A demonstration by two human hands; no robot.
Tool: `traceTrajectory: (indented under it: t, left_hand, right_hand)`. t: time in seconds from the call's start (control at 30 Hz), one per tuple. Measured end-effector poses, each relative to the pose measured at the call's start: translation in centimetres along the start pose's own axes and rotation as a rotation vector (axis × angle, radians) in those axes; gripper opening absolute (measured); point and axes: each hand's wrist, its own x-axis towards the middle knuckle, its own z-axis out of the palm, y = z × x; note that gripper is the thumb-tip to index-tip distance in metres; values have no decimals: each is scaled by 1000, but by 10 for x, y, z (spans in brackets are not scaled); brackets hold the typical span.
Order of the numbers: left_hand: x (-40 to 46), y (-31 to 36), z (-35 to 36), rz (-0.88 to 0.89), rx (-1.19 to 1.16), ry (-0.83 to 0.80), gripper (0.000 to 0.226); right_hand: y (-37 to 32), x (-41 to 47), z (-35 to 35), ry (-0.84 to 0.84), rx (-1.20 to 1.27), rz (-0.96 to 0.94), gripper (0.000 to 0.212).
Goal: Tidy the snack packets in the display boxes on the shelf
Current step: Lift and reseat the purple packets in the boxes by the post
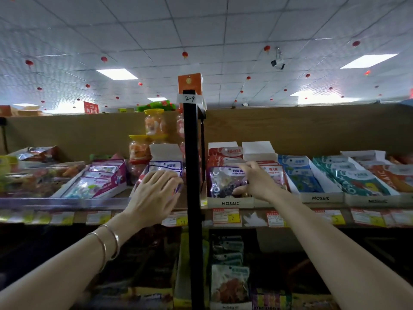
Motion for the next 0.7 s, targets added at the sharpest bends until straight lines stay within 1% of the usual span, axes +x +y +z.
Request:
traceTrajectory:
  t: [0.07,0.13,0.23,0.3,0.4,0.43,0.53,0.6,0.7]
  left_hand:
    - [-3,-6,2,-36,-3,-3,27]
    - [-4,-13,5,-97,-9,-18,26]
    - [-5,-27,10,-207,-54,-63,27]
    - [-4,-38,13,-314,-94,-133,31]
    - [-1,-53,17,-498,-189,-294,46]
    - [1,-58,19,-534,-213,-355,53]
    - [7,-69,24,-609,-267,-529,73]
    - [11,-76,28,-676,-285,-626,84]
    - [15,-87,32,-682,-302,-797,104]
  right_hand:
    - [-2,1,-1,23,40,25,99]
    - [-3,2,-2,45,70,12,101]
    - [-6,0,-6,111,116,-26,97]
    - [-9,0,-9,167,154,-42,92]
    - [-14,-1,-14,258,194,-69,84]
    - [-15,-1,-16,297,208,-76,81]
    - [-19,-5,-21,414,243,-82,77]
    - [-21,-10,-22,451,248,-93,74]
    - [-22,-18,-21,484,259,-113,71]
